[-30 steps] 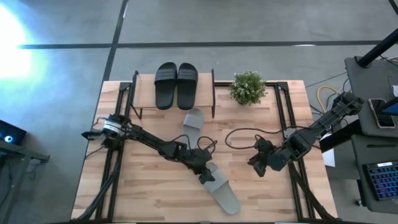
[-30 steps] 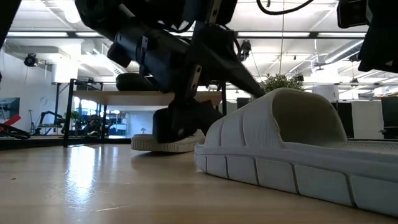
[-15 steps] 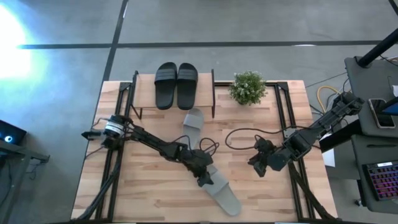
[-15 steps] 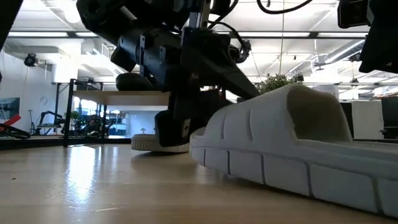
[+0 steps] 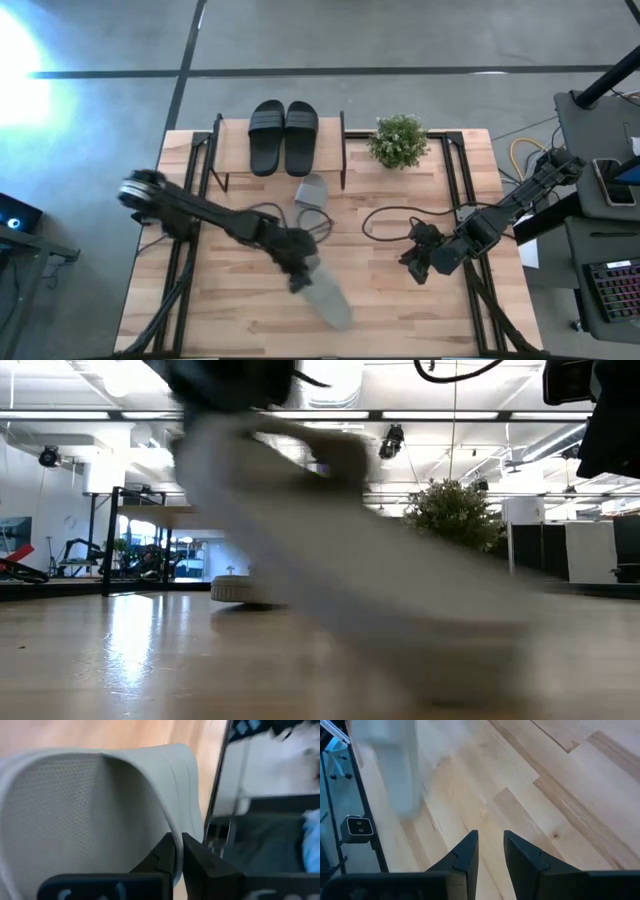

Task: Pick and place slides into the shelf
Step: Put the left grey slipper under the shelf

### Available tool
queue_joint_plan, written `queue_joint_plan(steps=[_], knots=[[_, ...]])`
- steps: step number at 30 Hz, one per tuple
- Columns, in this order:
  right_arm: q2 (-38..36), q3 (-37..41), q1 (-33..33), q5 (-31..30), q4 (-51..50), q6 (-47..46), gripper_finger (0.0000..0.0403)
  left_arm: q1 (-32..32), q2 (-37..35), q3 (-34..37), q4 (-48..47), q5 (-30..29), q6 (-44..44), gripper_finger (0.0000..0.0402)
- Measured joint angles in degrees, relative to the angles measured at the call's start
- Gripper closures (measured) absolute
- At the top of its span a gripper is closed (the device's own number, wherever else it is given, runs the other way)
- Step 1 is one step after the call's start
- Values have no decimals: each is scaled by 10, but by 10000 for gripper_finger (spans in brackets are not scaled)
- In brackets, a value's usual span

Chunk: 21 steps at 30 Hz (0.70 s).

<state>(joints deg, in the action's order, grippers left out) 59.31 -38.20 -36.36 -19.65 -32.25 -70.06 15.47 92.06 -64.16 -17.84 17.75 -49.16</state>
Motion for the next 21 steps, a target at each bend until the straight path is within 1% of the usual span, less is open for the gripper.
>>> queue_joint_plan(steps=[2, 4, 6, 10, 12, 15, 16, 18, 21], knots=[[0, 0, 0, 0, 8, 0, 319, 6, -54, 4, -106, -3, 1, 400], [0, 0, 1, 0, 32, 1, 319, 8, -92, 16, -200, -2, 1, 400], [2, 0, 6, 1, 63, 6, 319, 8, -116, 35, -248, 7, 2, 401], [15, 1, 35, 9, 161, 32, 323, 6, -133, 85, -226, 31, 18, 401], [30, 1, 59, 38, 217, 51, 327, 1, -128, 110, -211, 35, 20, 401], [67, 1, 93, 102, 307, 84, 332, -7, -115, 136, -212, 39, 16, 401], [79, 1, 101, 119, 327, 94, 332, -10, -112, 140, -212, 33, 11, 398], [106, 1, 114, 140, 368, 105, 332, -12, -108, 147, -216, -1, -15, 385], [134, 1, 125, 154, 385, 106, 327, -12, -109, 149, -218, -43, -33, 348]])
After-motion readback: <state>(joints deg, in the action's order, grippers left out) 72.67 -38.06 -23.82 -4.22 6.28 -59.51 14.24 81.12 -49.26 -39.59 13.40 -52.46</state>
